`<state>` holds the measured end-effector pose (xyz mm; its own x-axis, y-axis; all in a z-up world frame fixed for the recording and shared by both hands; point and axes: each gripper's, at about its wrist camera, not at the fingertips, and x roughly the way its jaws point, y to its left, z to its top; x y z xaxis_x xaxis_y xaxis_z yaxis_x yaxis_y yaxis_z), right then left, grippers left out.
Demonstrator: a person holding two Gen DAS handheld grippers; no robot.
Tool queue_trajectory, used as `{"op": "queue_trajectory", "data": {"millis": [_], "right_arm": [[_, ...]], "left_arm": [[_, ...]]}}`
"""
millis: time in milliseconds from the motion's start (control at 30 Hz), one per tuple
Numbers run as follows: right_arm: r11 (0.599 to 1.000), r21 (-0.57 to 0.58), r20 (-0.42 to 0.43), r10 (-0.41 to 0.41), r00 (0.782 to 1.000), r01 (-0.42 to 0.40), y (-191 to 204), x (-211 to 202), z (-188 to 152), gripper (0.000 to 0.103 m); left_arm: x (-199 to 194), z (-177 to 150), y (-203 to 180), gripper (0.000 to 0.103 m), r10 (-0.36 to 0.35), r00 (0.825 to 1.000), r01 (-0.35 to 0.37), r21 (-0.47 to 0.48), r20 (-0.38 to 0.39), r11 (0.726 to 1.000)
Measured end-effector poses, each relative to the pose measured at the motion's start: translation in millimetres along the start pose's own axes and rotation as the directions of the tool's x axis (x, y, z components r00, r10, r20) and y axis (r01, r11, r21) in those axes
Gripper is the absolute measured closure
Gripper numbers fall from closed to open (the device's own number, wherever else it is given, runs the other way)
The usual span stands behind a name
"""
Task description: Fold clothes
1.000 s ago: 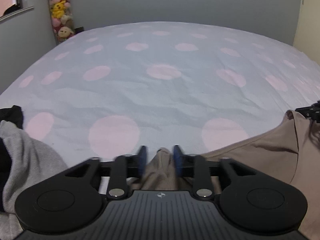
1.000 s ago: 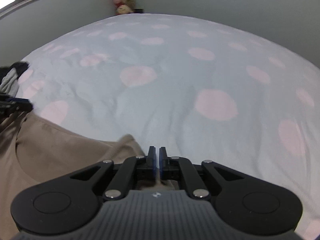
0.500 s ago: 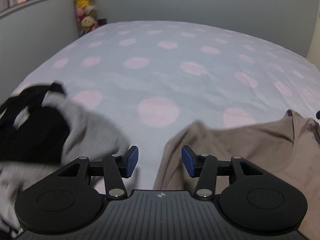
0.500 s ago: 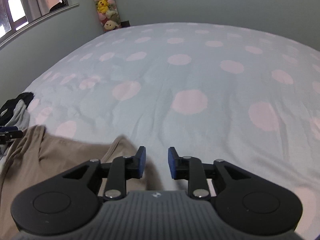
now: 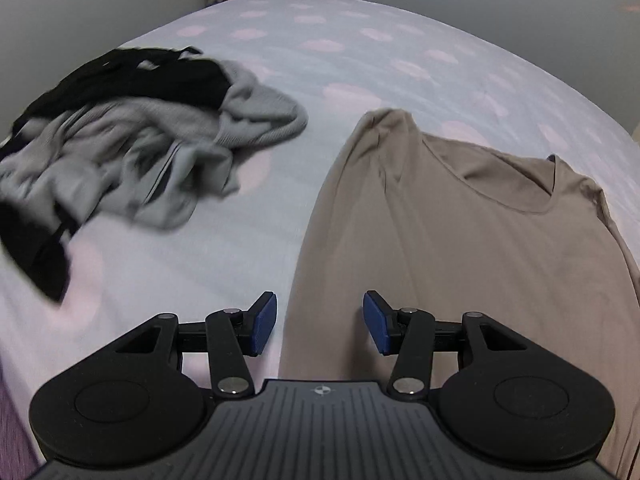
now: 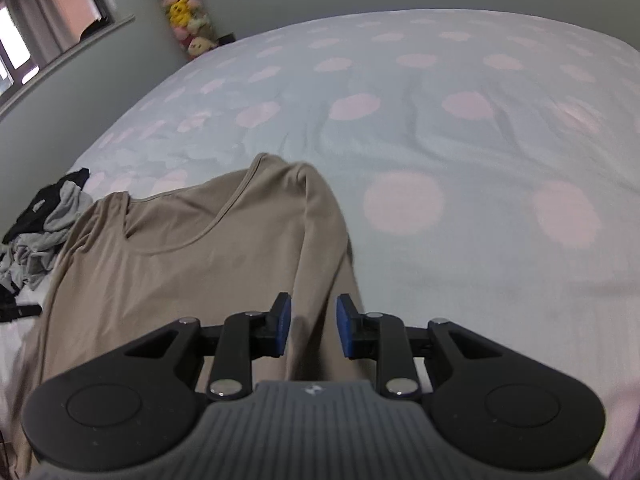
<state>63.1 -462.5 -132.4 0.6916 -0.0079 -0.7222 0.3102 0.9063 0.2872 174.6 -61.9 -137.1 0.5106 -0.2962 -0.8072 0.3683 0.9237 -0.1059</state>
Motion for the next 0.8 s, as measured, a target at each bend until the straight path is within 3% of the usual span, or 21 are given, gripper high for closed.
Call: {"op": "queue_trajectory", "data": {"millis": [200, 400, 600, 800], "right_arm": [[0.999, 0.036, 0.034, -0.037, 0.999, 0.036, 9, -45, -50, 0.075], [0.997, 0.01, -0.016, -0.078, 0.997, 0.079, 18, -82, -94, 0.075], [0.997, 0.027, -0.064, -0.066, 0.996, 0.068, 20, -121, -128, 0.074], [0.999, -0.033, -0.122, -0.031, 0.992, 0.027, 39, -146, -163, 0.063]], "left_arm": [[-28, -39, -14, 0.057, 0.055, 0.998, -0.055, -0.024, 0.008, 0.998], [-53, -84, -29, 0.057, 0.064, 0.998, -0.064, -0.044, 0.003, 0.997], [-75, -108, -37, 0.057, 0.04, 0.999, -0.04, -0.074, -0.001, 0.996], [-87, -124, -55, 0.056, 0.007, 1.0, -0.007, -0.033, 0.002, 0.999]]}}
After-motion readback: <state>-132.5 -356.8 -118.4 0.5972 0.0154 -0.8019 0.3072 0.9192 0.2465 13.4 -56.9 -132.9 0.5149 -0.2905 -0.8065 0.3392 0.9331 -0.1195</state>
